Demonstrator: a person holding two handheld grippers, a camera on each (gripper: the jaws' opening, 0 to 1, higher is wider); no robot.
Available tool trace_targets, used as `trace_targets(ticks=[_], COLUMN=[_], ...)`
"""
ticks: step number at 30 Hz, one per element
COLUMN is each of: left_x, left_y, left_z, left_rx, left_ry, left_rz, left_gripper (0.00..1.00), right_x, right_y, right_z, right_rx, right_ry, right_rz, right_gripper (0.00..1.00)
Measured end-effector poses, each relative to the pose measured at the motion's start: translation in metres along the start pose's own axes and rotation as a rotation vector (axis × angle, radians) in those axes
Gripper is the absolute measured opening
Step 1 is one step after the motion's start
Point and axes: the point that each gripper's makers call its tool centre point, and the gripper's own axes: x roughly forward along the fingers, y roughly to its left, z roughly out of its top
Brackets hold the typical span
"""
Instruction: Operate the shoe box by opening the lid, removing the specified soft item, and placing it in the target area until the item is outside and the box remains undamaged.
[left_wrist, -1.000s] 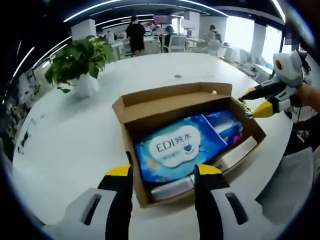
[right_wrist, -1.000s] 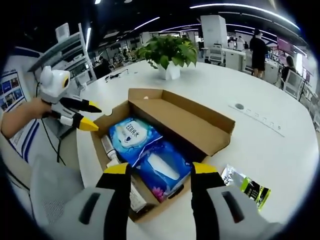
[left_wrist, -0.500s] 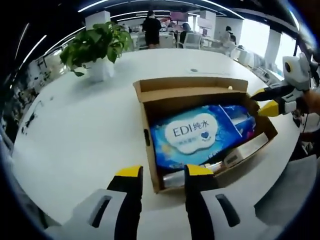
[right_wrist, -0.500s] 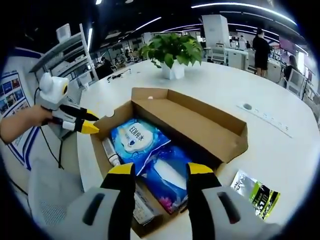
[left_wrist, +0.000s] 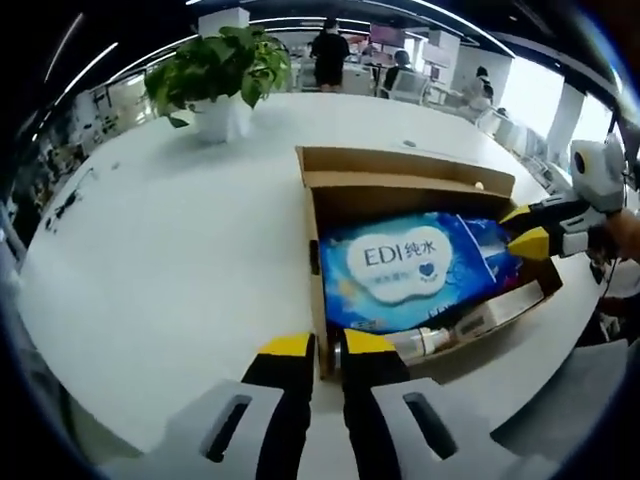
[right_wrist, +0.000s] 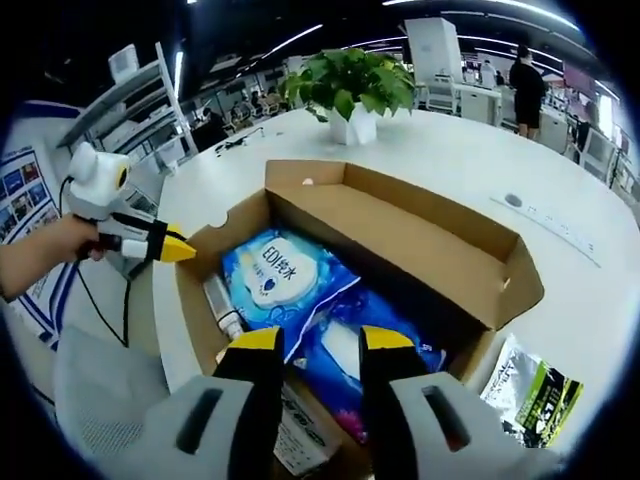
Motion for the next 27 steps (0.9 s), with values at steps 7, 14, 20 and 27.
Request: trace_targets(ticks=[7, 14, 20, 27], left_x=[0.000, 0.001, 0.001, 0.000], left_y=[0.003, 0.002, 0.001, 0.000], left_z=[-0.001, -0.001, -0.002, -0.002], left_rx=[-0.059, -0.068, -0.074, -0.070], left_ry=[0.004, 0.012, 0.020, 0.023], left_rz=[-0.008, -0.012, -0.016, -0.014], left_gripper=[0.03, 0.02, 0.02, 0.02], right_x=[0.014, 0.029, 0.043, 0.046], right_y=[0.003, 0.007, 0.009, 0.012], right_z=[0.000, -0.002, -0.006, -0.010], right_rx=[0.043, 0.072, 0.113, 0.128], right_ry=[0.014, 0.031, 0.053, 0.061], right_rz=[0.008, 0.016, 0.016, 0.010], right_gripper=[0.23, 0.20, 0.16, 0.07])
